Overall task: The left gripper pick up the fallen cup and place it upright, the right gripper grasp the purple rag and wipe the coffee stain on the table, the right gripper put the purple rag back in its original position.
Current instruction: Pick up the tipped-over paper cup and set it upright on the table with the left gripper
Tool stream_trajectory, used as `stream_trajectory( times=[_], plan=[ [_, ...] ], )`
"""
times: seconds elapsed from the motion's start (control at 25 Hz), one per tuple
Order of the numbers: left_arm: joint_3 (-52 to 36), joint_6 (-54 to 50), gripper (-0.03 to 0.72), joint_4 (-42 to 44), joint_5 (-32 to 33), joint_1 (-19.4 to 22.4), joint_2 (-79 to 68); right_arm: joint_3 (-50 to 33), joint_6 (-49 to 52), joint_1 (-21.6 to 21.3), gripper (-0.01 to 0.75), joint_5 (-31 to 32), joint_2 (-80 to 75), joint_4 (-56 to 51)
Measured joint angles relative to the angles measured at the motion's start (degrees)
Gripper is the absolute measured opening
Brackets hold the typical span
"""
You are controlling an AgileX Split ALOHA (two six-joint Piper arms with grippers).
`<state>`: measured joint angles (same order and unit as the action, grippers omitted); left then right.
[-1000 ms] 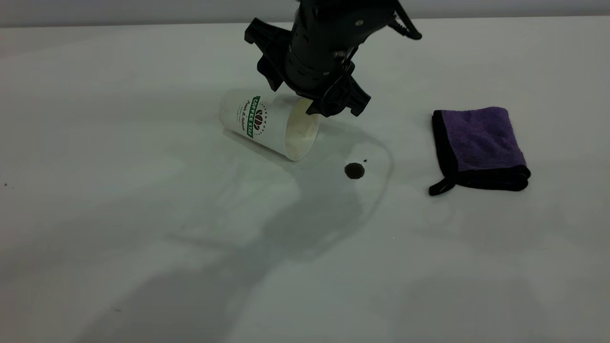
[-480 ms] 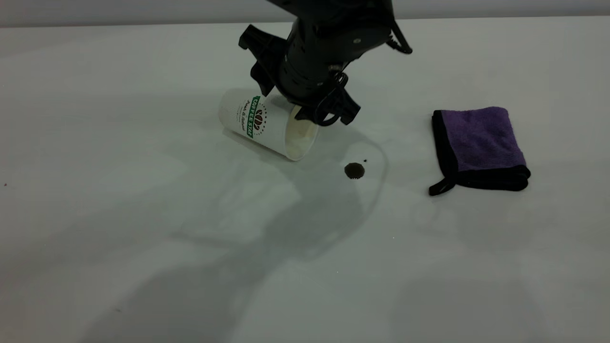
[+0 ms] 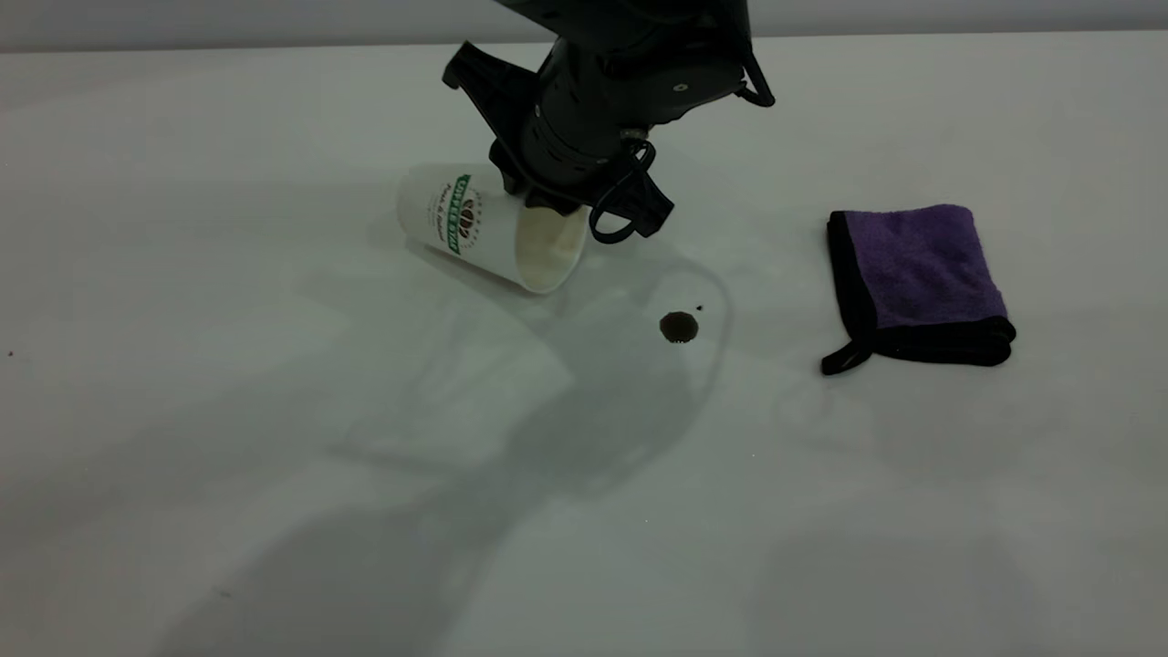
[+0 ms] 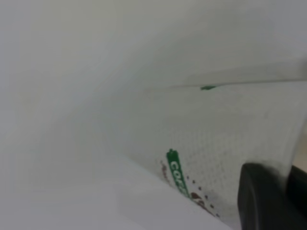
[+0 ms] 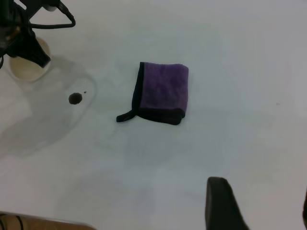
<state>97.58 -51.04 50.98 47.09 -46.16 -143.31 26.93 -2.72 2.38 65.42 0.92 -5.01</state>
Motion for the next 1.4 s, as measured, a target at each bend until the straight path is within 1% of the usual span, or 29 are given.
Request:
stream_trajectory(
  times=[0.04,0.24,0.32,0.44,0.6,0.8,0.84,0.96,1.04,1.12,1.4],
  plan=[
    [0.0,0.82,0.047,0.2,0.88,0.0,0.12,0.0,0.0,0.0,0.44,0.0,0.0,0.0],
    [0.0,8.28,0.022,-0.74,5.07,0.72,3.24,0.0,0.0,0.0,0.44,0.0,0.0,0.0],
    [0.0,11.82,0.02,-2.45,6.14,1.96,6.15,0.0,0.0,0.0,0.44,0.0,0.0,0.0],
    [0.0,18.71,0.021,-8.56,6.68,6.02,11.2,0.0,0.0,0.0,0.44,0.0,0.0,0.0],
    [0.0,30.04,0.021,-22.97,5.6,15.34,15.94,0.0,0.0,0.0,0.44,0.0,0.0,0.0],
    [0.0,50.3,0.021,-47.06,5.22,25.83,16.25,0.0,0.0,0.0,0.44,0.0,0.0,0.0],
    [0.0,54.18,0.021,-51.68,4.97,27.35,16.21,0.0,0.0,0.0,0.44,0.0,0.0,0.0],
    [0.0,62.46,0.021,-61.51,3.77,31.7,15.74,0.0,0.0,0.0,0.44,0.0,0.0,0.0],
    [0.0,65.19,0.021,-64.19,3.36,33.25,15.09,0.0,0.0,0.0,0.44,0.0,0.0,0.0],
    [0.0,66.43,0.021,-64.97,2.82,33.96,14.29,0.0,0.0,0.0,0.44,0.0,0.0,0.0],
    [0.0,71.86,0.021,-67.77,-1.06,33.77,12.25,0.0,0.0,0.0,0.44,0.0,0.0,0.0]
  ],
)
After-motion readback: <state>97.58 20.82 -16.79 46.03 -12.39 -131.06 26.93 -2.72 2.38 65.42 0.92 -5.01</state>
